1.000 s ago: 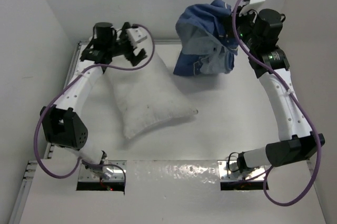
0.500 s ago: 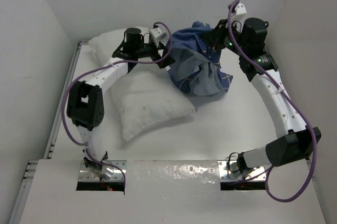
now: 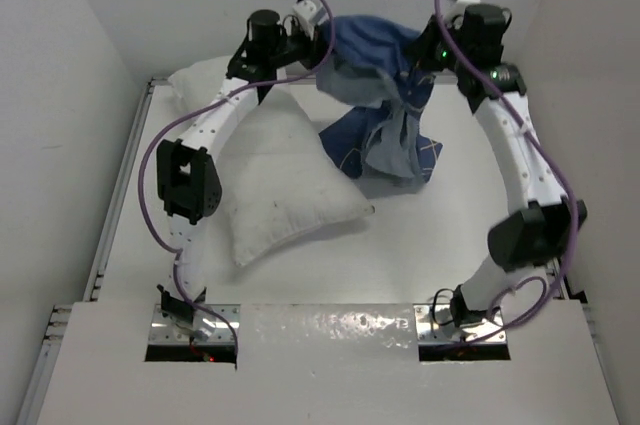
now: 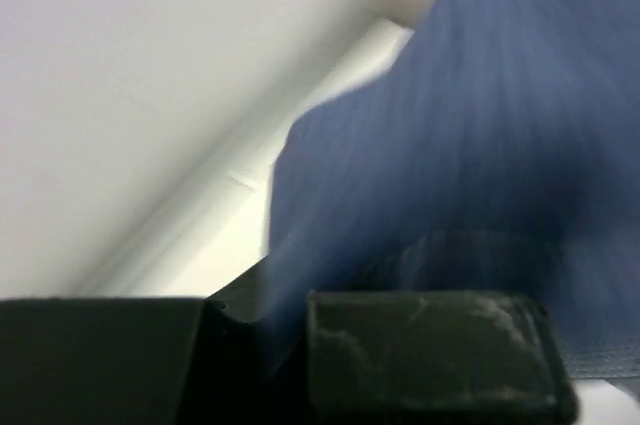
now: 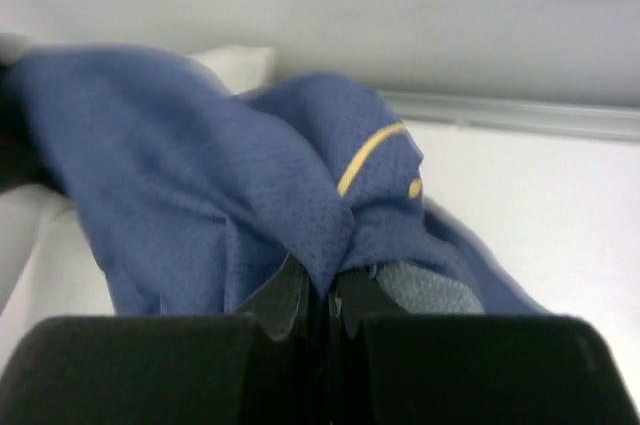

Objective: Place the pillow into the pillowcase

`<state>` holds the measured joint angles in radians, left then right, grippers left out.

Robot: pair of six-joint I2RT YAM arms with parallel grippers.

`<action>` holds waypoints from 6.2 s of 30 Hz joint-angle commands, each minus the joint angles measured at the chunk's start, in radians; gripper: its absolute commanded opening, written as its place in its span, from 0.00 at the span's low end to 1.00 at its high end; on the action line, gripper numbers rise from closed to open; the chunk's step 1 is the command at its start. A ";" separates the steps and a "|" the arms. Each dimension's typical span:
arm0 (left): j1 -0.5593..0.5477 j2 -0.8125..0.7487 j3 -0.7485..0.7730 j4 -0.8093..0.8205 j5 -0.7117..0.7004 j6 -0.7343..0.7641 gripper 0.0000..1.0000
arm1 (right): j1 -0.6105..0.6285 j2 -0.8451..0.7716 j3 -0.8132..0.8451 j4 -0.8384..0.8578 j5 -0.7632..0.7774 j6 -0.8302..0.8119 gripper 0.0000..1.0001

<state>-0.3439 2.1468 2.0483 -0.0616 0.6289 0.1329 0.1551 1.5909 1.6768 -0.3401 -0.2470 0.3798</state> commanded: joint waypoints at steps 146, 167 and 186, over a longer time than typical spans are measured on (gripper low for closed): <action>0.459 -0.634 -0.701 -0.531 -0.586 -0.104 0.00 | -0.078 0.636 0.293 0.113 0.433 -0.091 0.00; 0.095 -0.237 -0.329 -0.853 -0.107 0.965 0.94 | 0.101 0.316 -0.271 0.164 0.199 0.080 0.63; 0.085 -0.211 -0.225 -0.883 -0.187 0.877 0.00 | 0.115 0.208 -0.480 0.040 0.161 -0.059 0.00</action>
<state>-0.2653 1.9720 1.7287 -0.9298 0.4725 1.0714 0.2649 1.9747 1.2686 -0.2596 -0.0483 0.4126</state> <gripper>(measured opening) 0.018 0.002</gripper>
